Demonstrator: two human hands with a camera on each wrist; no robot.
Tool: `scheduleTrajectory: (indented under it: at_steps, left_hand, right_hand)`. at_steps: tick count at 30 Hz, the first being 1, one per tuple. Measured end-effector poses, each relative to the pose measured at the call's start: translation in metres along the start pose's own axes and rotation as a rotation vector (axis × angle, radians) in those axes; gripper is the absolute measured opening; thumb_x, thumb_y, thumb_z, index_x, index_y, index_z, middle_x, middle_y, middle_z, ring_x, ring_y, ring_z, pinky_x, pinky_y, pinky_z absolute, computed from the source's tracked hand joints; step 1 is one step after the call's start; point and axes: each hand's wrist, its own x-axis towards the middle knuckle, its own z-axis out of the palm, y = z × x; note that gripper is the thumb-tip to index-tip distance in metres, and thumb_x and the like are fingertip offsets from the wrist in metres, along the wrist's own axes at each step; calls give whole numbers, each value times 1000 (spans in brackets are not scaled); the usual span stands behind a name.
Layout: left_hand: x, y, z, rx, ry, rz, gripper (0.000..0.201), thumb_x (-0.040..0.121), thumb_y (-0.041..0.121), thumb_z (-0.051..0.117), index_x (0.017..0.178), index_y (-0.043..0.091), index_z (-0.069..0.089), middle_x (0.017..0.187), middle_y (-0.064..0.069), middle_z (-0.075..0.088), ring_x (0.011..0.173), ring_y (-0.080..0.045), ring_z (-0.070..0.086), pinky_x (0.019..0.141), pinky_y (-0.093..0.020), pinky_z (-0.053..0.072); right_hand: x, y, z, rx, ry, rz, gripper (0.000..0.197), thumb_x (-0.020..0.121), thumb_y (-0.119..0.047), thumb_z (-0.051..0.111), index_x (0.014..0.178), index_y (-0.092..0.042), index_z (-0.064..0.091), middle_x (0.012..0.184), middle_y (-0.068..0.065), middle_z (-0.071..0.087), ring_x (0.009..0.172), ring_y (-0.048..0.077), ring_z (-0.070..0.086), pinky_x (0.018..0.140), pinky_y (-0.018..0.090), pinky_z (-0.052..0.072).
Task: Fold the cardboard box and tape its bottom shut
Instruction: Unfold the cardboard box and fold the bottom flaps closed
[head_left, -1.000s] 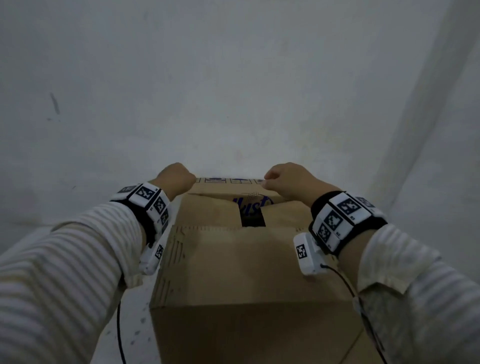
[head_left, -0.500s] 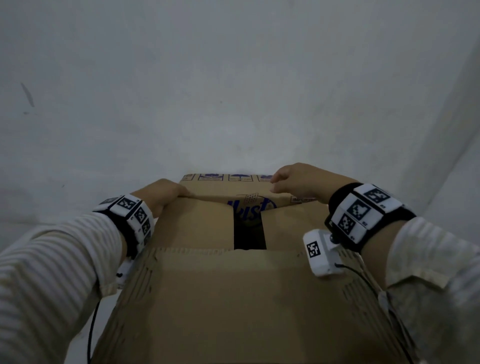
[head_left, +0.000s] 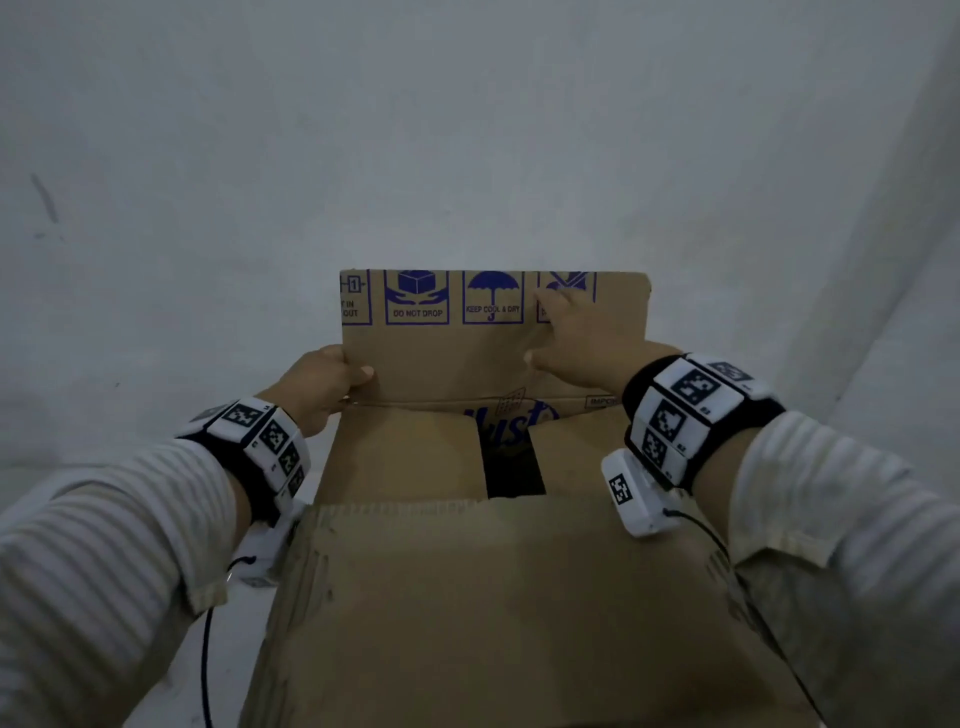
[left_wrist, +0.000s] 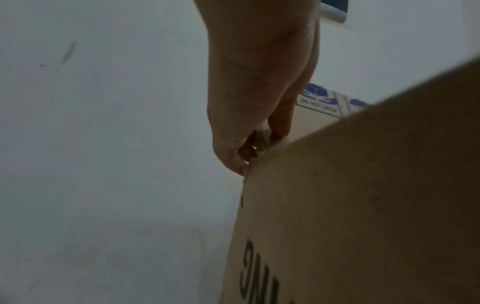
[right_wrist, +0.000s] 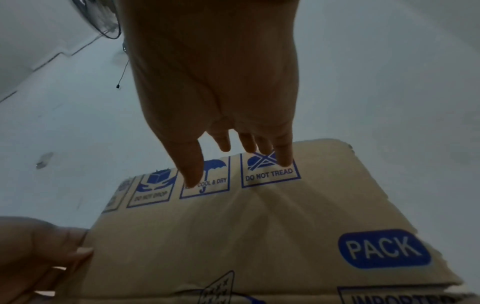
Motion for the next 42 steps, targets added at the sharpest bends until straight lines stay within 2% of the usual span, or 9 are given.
scheduleTrajectory:
  at_steps: [3, 9, 12, 15, 20, 22, 24, 28, 42]
  left_hand:
    - [-9, -2, -10, 62, -28, 52, 27, 95, 17, 51, 121, 12, 57, 129, -9, 59, 107, -23, 54, 89, -33, 40]
    - [-40, -2, -30, 111, -95, 298, 45, 97, 46, 38, 121, 15, 58, 119, -5, 58, 112, -21, 52, 98, -32, 37]
    - [-60, -3, -36, 92, -161, 452, 61, 83, 75, 30, 109, 31, 62, 121, 0, 61, 115, -17, 53, 107, -31, 37]
    - [-76, -12, -36, 107, -222, 541, 74, 72, 85, 27, 101, 29, 66, 111, 2, 66, 108, -11, 57, 104, -22, 37]
    - [-97, -37, -32, 376, -254, 532, 66, 78, 62, 40, 113, 13, 68, 124, -5, 63, 113, -16, 54, 97, -27, 37]
    - [-100, -47, -31, 500, -291, 508, 49, 89, 50, 47, 123, 18, 63, 137, 0, 54, 129, -15, 45, 106, -26, 30]
    - [-102, -55, -28, 675, -363, 507, 46, 95, 43, 45, 136, 21, 51, 151, 4, 38, 145, -14, 22, 116, -31, 16]
    - [-108, -57, -26, 852, -422, 490, 52, 98, 41, 41, 146, 24, 34, 158, 7, 18, 149, -14, 2, 119, -38, 5]
    - [-148, -38, -70, 412, -33, 419, 31, 98, 23, 46, 119, 12, 65, 129, -6, 61, 119, -19, 54, 91, -23, 37]
  right_hand:
    - [-6, -8, 1, -51, 94, -40, 81, 90, -29, 61, 152, -24, 10, 160, 8, 4, 147, 30, 4, 117, 45, 20]
    - [-27, -31, -15, -318, 262, 4, 41, 92, -26, 52, 131, -15, 45, 126, 15, 44, 116, 36, 41, 94, 44, 37]
    - [-41, -41, -26, -472, 136, 50, 17, 93, -25, 51, 93, -10, 59, 91, 10, 54, 85, 28, 51, 80, 39, 36]
    - [-57, -51, -27, -579, -112, -3, 34, 92, -26, 57, 62, -9, 50, 57, 5, 45, 52, 20, 40, 56, 28, 35]
    - [-83, -69, -7, -671, -471, 84, 31, 97, -27, 50, 94, 1, 63, 75, 6, 55, 57, 18, 44, 54, 27, 40]
    - [-93, -75, 3, -640, -611, 120, 36, 101, -22, 41, 124, 1, 57, 104, 11, 60, 82, 25, 56, 74, 33, 49]
    - [-102, -79, 9, -623, -676, 149, 42, 103, -22, 36, 142, -6, 42, 137, 13, 51, 119, 28, 51, 88, 24, 40]
    - [-116, -82, 14, -656, -754, 154, 51, 103, -27, 37, 150, -12, 24, 153, 9, 34, 136, 24, 37, 100, 26, 31]
    - [-105, -178, 20, -330, -239, -224, 41, 99, -29, 46, 129, -2, 56, 133, 13, 57, 121, 27, 52, 101, 36, 40]
